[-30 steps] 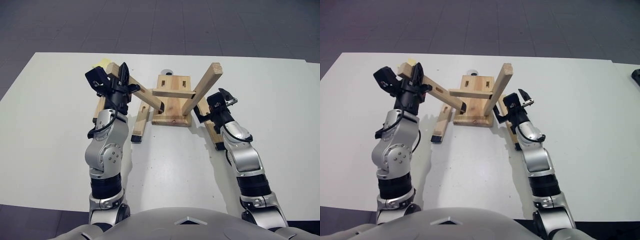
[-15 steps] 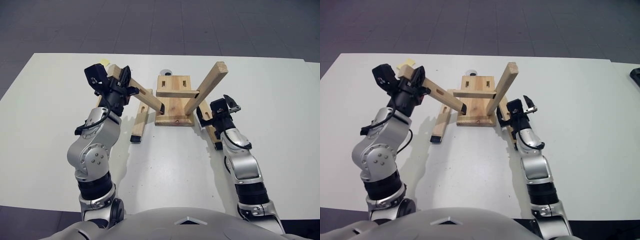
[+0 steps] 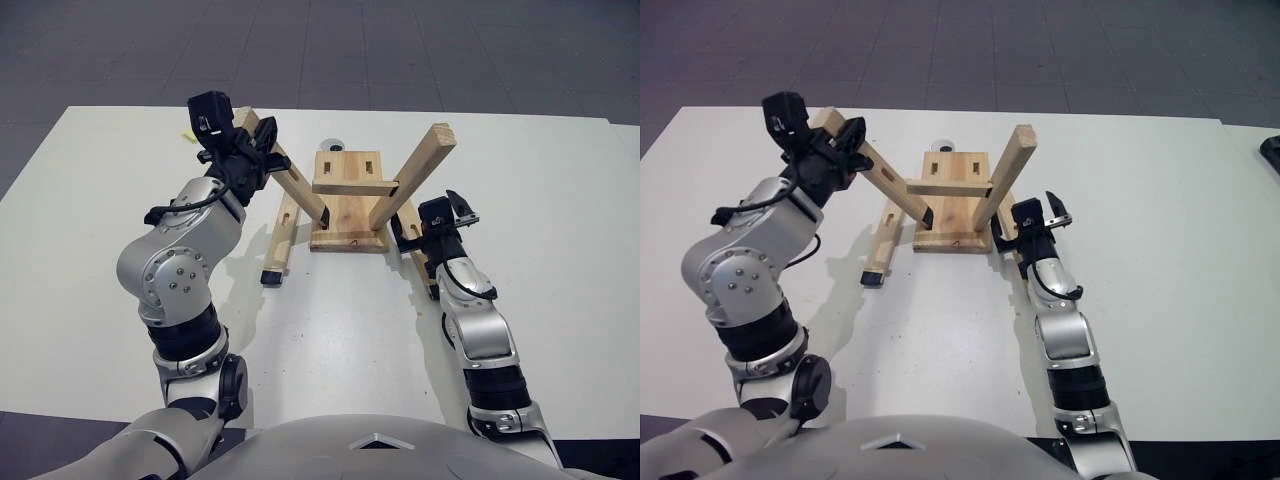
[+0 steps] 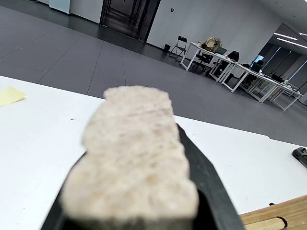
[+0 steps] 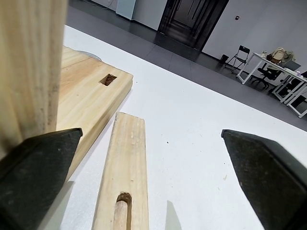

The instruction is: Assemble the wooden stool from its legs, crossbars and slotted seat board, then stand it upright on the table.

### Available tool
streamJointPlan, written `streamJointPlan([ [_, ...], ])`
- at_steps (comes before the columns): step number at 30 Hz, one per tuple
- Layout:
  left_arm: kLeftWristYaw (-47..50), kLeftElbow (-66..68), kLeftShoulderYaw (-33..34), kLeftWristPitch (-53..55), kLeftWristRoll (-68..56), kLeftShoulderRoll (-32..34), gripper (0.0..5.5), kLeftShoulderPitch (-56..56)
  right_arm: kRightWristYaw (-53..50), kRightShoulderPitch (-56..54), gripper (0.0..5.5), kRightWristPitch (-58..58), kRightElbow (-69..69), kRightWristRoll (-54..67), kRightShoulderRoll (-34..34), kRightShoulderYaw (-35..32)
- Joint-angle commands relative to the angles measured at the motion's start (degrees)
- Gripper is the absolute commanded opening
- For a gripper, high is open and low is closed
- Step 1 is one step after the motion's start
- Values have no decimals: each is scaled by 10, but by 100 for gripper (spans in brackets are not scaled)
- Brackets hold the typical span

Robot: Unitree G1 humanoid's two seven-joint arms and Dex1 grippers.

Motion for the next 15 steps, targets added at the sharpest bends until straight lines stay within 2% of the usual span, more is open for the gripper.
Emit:
streamJointPlan([
  [1, 51, 28, 60, 159, 5, -36, 102, 23, -7, -1, 540, -1, 0, -2, 3, -11],
  [5, 61, 12, 105, 186, -4, -81, 102, 0, -9, 3, 540, 1, -2, -1, 1, -15],
  [10, 63, 0, 122, 212, 3, -129, 102, -18, -8, 7, 540, 4, -4, -4, -2, -16],
  [15, 58, -7, 129, 232, 12, -128, 102, -44, -22, 15, 540, 2, 3, -8, 10, -13],
])
